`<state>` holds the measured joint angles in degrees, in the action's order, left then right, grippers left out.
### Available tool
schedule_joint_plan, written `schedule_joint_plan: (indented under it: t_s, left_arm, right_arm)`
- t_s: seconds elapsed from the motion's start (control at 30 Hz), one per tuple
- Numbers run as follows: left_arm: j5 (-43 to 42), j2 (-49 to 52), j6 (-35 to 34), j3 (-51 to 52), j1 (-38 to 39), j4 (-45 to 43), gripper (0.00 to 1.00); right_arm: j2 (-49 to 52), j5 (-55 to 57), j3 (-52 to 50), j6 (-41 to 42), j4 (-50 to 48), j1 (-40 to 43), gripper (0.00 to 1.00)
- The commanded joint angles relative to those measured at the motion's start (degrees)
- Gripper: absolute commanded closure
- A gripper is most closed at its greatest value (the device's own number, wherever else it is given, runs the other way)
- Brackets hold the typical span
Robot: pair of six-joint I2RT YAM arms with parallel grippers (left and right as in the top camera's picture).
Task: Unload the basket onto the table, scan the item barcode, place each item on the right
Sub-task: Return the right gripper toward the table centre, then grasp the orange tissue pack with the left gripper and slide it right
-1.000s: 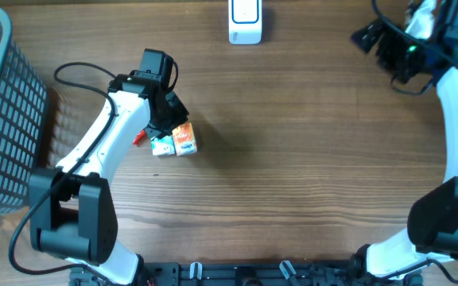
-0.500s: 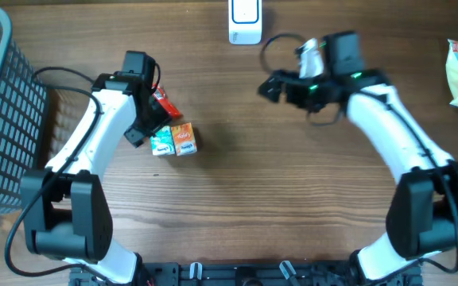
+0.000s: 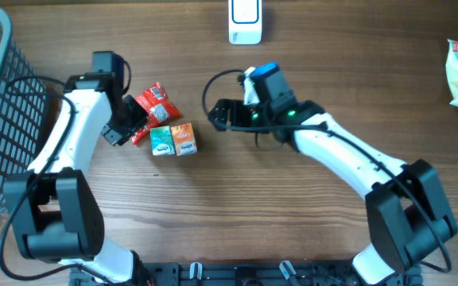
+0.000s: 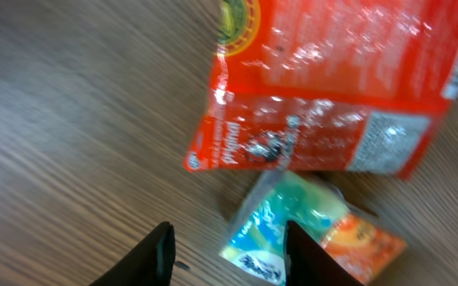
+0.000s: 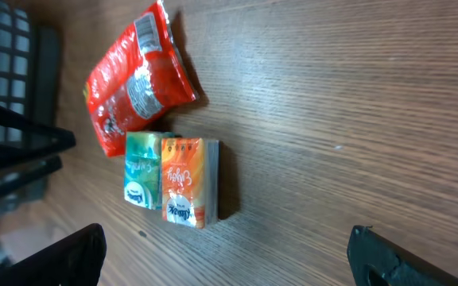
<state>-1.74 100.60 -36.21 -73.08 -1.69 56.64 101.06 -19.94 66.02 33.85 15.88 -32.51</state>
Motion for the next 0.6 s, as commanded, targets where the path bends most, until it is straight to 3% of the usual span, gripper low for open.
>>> schedule_joint_plan:
  t_s: [0.0, 0.1, 0.13, 0.3, 0.43, 0.57]
  left_arm:
    - [-11.8, -0.31, 8.96, 0.11, 0.57, -0.2, 0.73]
    - [-11.96, -0.31, 8.98, 0.98, 2.56, -0.83, 0.94]
    - [-11.98, -0.31, 8.79, 2.64, 4.15, -2.12, 0.96]
    - [-12.24, -0.28, 6.27, 9.62, 8.11, -7.91, 0.96]
    - [-17.2, -0.28, 5.75, 15.58, 11.41, -16.94, 0.96]
    - [-17.18, -0.28, 5.44, 16.44, 12.81, -19.06, 0.96]
  right_arm:
    - [0.76, 9.68, -0.52, 4.35, -0.46, -2.36, 0.02]
    - [0.76, 9.92, -0.52, 4.7, -0.33, -2.23, 0.02]
    - [0.76, 10.6, -0.52, 4.68, 0.74, -1.9, 0.02]
    - [0.76, 12.48, -0.52, 4.74, 3.85, -0.57, 0.0]
    - [0.76, 12.46, -0.55, 5.18, 4.42, 0.9, 0.0]
    - [0.76, 12.48, -0.52, 5.11, 4.52, 1.38, 0.0]
